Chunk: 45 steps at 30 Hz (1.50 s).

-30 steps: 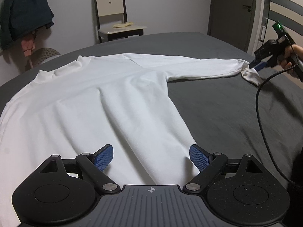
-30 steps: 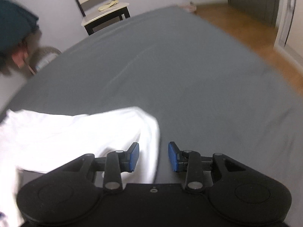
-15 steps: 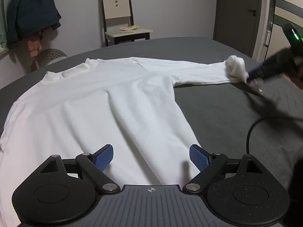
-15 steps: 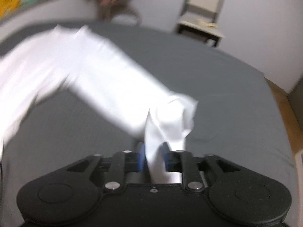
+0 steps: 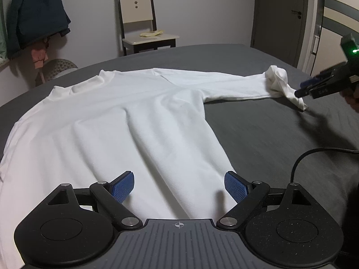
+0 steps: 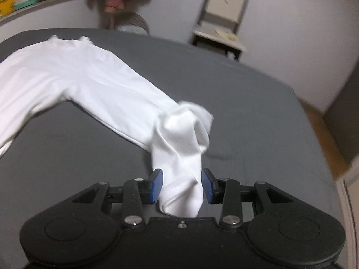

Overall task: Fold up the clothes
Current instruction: 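Regrasp the sleeve cuff with the right gripper, then pull the sleeve cuff outward with the right gripper and release it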

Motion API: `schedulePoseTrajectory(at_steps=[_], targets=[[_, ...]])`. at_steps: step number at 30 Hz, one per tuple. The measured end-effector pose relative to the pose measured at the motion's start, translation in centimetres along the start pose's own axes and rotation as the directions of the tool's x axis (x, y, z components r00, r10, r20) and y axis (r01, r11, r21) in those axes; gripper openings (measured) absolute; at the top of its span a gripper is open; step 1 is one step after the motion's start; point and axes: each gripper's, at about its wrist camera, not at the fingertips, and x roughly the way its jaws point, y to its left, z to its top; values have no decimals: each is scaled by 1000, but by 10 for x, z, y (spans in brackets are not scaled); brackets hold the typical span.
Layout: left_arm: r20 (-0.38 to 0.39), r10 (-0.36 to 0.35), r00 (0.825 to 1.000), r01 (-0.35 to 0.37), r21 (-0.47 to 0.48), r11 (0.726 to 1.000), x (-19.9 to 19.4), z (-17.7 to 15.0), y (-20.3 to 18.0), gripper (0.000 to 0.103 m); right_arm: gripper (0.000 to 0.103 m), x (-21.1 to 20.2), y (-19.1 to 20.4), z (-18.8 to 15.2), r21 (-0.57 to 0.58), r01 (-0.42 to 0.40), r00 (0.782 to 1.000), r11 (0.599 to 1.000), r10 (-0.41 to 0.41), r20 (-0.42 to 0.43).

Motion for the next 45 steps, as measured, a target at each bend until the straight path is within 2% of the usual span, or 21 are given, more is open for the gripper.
schedulePoseTrajectory(at_steps=[4,6,8,11,14,16,20,22,27,28,31,33,34,35,36,39,45], targets=[[0,4,1000,-4,-3,1000,0,0,1,88,35,11,-19,-7,131,-32,999,991,36,-24],[-2,3,1000,-3,-2,1000,0,0,1,88,11,11,-26,-10,185,-53,998,981,55,-7],[-3,2,1000,-2,0,1000,0,0,0,88,4,4,-32,-11,222,-73,997,972,69,25],[-6,2,1000,-2,2,1000,0,-1,0,88,3,-21,-44,-8,267,-96,992,959,69,108],[-8,1,1000,-1,5,1000,1,-1,0,88,3,-52,-70,2,320,-32,982,947,-30,189],[-6,0,1000,0,7,1000,0,-1,-1,88,3,-65,-92,9,364,58,971,929,-138,197],[-4,-7,1000,7,11,1000,-1,-1,-2,88,3,-56,-134,23,404,255,943,878,-318,98],[-6,-12,1000,12,12,1000,0,-1,-3,88,2,-32,-152,27,409,317,937,856,-349,5],[-13,-13,1000,13,19,1000,3,-1,-5,88,2,37,-180,20,401,441,897,803,-391,-204],[-16,-10,1000,10,20,1000,4,-1,-6,88,2,47,-184,16,407,454,890,793,-387,-239],[-23,-5,1000,5,21,1000,5,-2,-5,88,2,65,-193,5,454,453,889,767,-349,-297],[-30,-1,1000,2,18,1000,7,-3,-4,88,7,61,-199,1,499,411,910,763,-314,-270],[-32,-2,999,2,17,1000,7,-4,-4,88,13,55,-202,-1,526,379,925,762,-292,-243],[-34,-2,999,3,18,1000,8,-4,-4,88,33,49,-204,-3,552,346,938,759,-271,-214],[-35,-3,999,4,20,1000,8,-4,-5,88,48,42,-207,-5,577,312,950,755,-251,-185],[-38,-5,999,7,27,1000,8,-5,-7,88,46,25,-216,-17,642,213,977,737,-178,-120],[-32,-11,999,12,38,999,2,-7,-13,88,33,11,-212,-50,713,82,991,696,16,-130]])
